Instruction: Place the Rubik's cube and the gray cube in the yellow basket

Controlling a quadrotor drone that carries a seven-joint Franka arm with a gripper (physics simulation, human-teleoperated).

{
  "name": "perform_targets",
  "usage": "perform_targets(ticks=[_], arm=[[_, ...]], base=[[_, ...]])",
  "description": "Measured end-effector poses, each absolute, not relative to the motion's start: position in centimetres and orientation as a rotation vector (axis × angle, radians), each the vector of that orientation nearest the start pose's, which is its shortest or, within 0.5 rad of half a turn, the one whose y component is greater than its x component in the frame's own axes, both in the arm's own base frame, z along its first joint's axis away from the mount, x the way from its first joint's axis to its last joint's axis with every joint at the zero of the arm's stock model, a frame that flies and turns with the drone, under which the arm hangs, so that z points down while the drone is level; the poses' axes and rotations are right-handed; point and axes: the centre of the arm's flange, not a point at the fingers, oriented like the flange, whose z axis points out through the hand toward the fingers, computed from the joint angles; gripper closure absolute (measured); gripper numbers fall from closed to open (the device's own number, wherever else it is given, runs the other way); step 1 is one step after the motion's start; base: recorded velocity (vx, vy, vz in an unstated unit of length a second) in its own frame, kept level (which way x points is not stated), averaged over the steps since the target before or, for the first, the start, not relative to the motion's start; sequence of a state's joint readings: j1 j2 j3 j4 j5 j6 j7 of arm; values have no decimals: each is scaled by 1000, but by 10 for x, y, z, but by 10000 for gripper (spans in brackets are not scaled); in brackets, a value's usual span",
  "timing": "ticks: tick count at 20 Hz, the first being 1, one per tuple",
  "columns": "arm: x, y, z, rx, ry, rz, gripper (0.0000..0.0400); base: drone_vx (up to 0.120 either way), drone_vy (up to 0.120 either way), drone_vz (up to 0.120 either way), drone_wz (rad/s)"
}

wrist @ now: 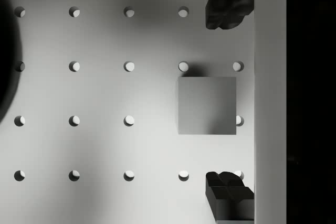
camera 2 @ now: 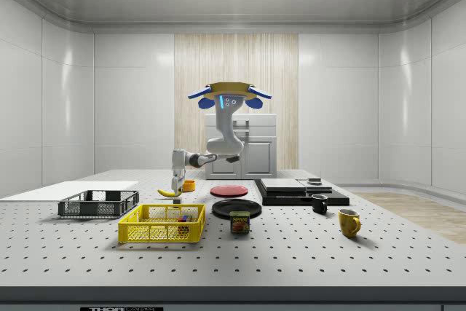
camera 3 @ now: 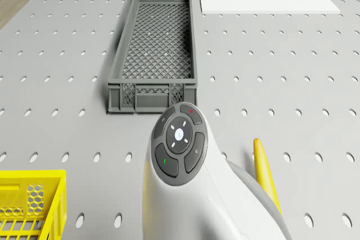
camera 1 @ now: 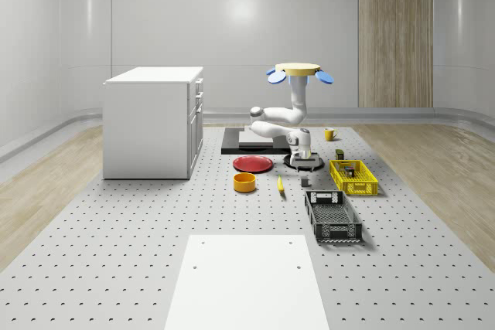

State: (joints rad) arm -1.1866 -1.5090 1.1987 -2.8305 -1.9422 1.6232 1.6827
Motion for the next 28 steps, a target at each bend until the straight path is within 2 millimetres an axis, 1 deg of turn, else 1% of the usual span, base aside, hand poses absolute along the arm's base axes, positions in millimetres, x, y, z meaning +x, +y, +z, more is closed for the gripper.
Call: perform_targets(ticks=[11, 14, 20, 28], arm=[[307, 0, 578, 1, -2, 786, 0], [307, 0, 586, 1, -2, 786, 0], [318, 0, 592, 0, -2, 786, 0], [322, 3, 594, 0, -2, 786, 0]], base=[[0, 0, 0, 0], [0, 0, 0, 0], [0, 0, 0, 0], [0, 0, 0, 0]])
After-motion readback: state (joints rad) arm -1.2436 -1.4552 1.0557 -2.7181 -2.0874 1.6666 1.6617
